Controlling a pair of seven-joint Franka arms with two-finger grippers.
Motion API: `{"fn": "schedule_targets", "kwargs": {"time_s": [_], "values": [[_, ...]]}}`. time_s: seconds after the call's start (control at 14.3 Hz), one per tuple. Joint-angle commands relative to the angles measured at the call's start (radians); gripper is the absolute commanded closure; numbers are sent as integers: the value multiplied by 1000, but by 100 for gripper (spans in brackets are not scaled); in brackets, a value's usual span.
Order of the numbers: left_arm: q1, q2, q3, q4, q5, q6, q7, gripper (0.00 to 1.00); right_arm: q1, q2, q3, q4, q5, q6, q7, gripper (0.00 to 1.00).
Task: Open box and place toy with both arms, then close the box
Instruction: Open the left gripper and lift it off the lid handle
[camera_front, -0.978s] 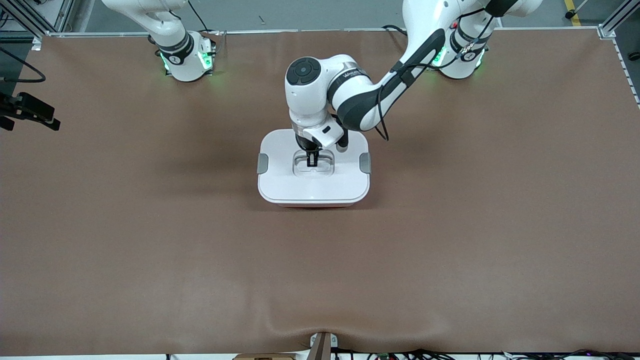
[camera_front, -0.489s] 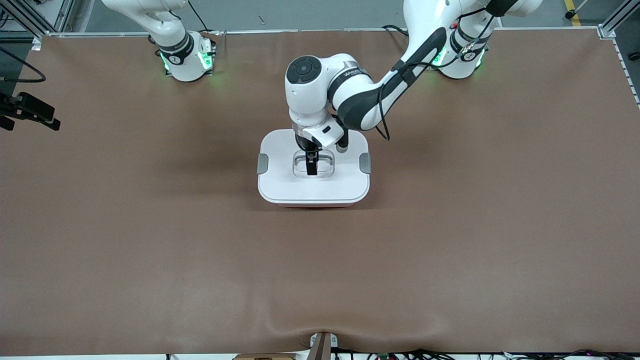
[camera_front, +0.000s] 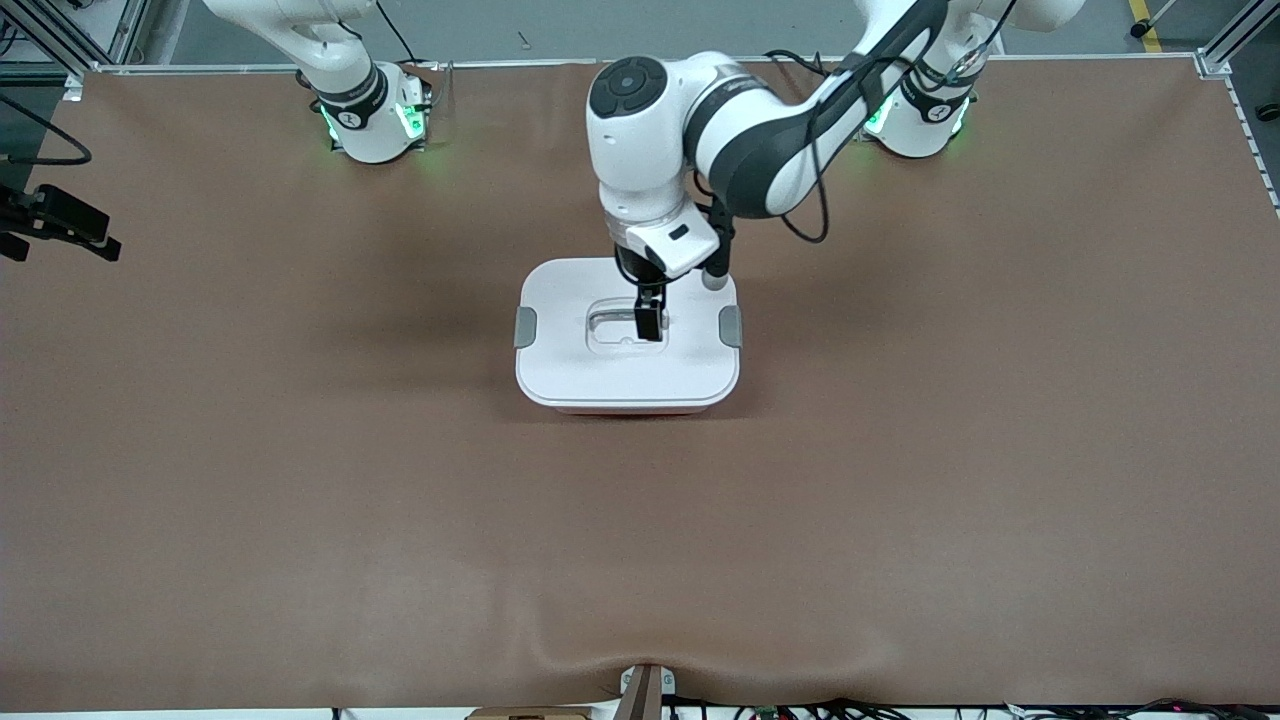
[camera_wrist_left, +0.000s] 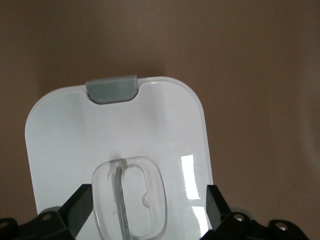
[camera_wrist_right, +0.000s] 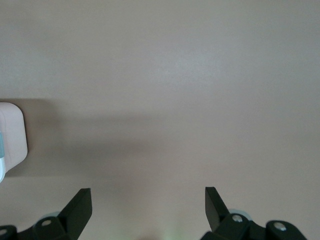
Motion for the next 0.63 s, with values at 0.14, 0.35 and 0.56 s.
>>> {"fn": "schedule_targets", "kwargs": {"time_s": [0.14, 0.35, 0.56], "values": [[82, -103, -8, -14, -81, -85, 222, 0, -9, -9, 6, -5, 16, 5, -1, 0], [123, -134, -8, -13, -106, -114, 324, 0, -9, -9, 6, -6, 16, 1, -1, 0], [172, -154, -10, -8, -109, -120, 403, 0, -9, -9, 6, -6, 16, -2, -1, 0]]}}
